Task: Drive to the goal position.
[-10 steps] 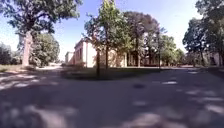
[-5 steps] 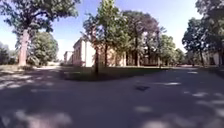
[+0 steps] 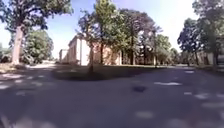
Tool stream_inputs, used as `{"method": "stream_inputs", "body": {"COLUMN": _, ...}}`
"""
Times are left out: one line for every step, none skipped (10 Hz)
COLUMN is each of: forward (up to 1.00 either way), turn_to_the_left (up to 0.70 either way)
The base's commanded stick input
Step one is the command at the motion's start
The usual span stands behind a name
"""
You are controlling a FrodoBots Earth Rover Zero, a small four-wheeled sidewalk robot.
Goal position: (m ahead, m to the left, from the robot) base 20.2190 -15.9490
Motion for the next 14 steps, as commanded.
{"method": "stream_inputs", "body": {"forward": 0.45, "turn_to_the_left": -0.27}}
{"method": "stream_inputs", "body": {"forward": 0.45, "turn_to_the_left": -0.27}}
{"method": "stream_inputs", "body": {"forward": 0.45, "turn_to_the_left": -0.27}}
{"method": "stream_inputs", "body": {"forward": 0.45, "turn_to_the_left": -0.27}}
{"method": "stream_inputs", "body": {"forward": 0.45, "turn_to_the_left": -0.27}}
{"method": "stream_inputs", "body": {"forward": 0.45, "turn_to_the_left": -0.27}}
{"method": "stream_inputs", "body": {"forward": 0.45, "turn_to_the_left": -0.27}}
{"method": "stream_inputs", "body": {"forward": 0.45, "turn_to_the_left": -0.27}}
{"method": "stream_inputs", "body": {"forward": 0.45, "turn_to_the_left": -0.27}}
{"method": "stream_inputs", "body": {"forward": 0.45, "turn_to_the_left": -0.27}}
{"method": "stream_inputs", "body": {"forward": 0.45, "turn_to_the_left": -0.27}}
{"method": "stream_inputs", "body": {"forward": 0.45, "turn_to_the_left": -0.27}}
{"method": "stream_inputs", "body": {"forward": 0.45, "turn_to_the_left": -0.27}}
{"method": "stream_inputs", "body": {"forward": 0.45, "turn_to_the_left": -0.27}}
